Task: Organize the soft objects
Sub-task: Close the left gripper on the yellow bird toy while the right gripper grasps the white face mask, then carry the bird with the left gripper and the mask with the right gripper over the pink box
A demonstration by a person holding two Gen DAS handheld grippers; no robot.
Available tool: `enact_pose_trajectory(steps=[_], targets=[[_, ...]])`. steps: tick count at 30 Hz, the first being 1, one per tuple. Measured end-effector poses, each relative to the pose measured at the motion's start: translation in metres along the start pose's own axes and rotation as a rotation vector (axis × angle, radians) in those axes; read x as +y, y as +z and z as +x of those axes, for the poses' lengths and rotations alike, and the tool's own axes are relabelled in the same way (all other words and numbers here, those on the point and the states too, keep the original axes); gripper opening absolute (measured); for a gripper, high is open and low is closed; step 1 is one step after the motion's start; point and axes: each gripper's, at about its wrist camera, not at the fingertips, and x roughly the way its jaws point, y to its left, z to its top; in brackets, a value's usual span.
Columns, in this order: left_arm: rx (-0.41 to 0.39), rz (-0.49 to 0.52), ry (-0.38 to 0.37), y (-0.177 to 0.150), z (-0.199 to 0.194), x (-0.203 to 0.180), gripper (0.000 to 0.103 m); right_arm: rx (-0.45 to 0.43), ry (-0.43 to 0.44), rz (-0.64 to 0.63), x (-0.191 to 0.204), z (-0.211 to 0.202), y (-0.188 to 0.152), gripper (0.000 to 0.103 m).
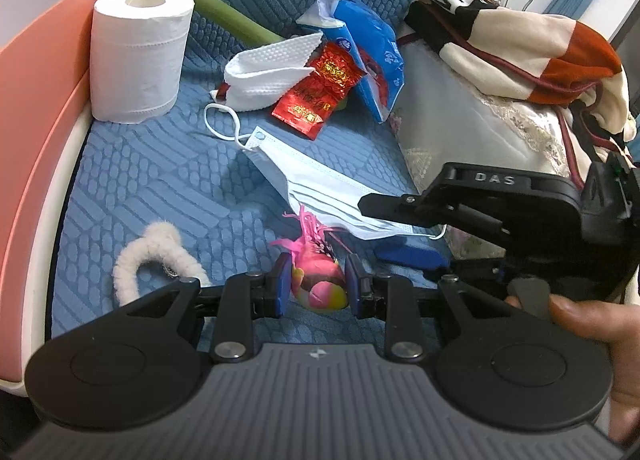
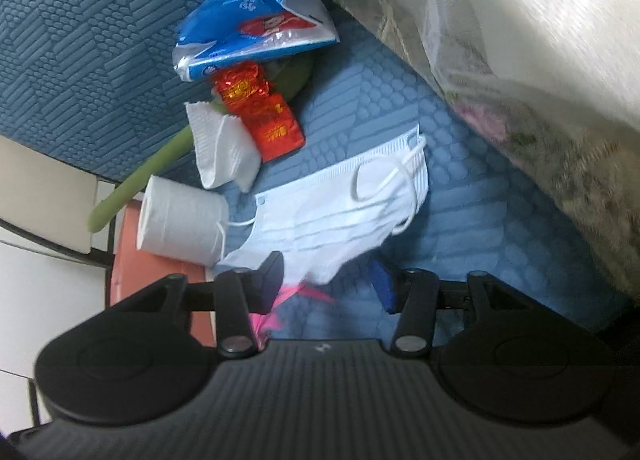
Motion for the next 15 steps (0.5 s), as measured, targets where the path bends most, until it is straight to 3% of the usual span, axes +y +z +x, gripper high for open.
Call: enact_pose_trajectory(steps=[1,3,6,15], targets=[[0.001,-0.001,-0.002,0.000,0.000,0.000,0.033,-0.004,-0.004,-0.002,0.000,0.001,0.001,0.027],[0.003,-0.001,-0.004,-0.001,0.000,0.000,0.032,-0.007,-0.023,-0.011,0.001,0.003,0.002,0.010],[0.006,0.001,-0.005,-0.002,-0.002,0.001,0.032,-0.037,-0.037,-0.041,0.006,0.000,0.004,0.005],[0.016,-0.018,0.003,-0.009,-0.013,0.012,0.032,-0.106,-0.085,-0.145,0.018,-0.009,0.000,0.005]])
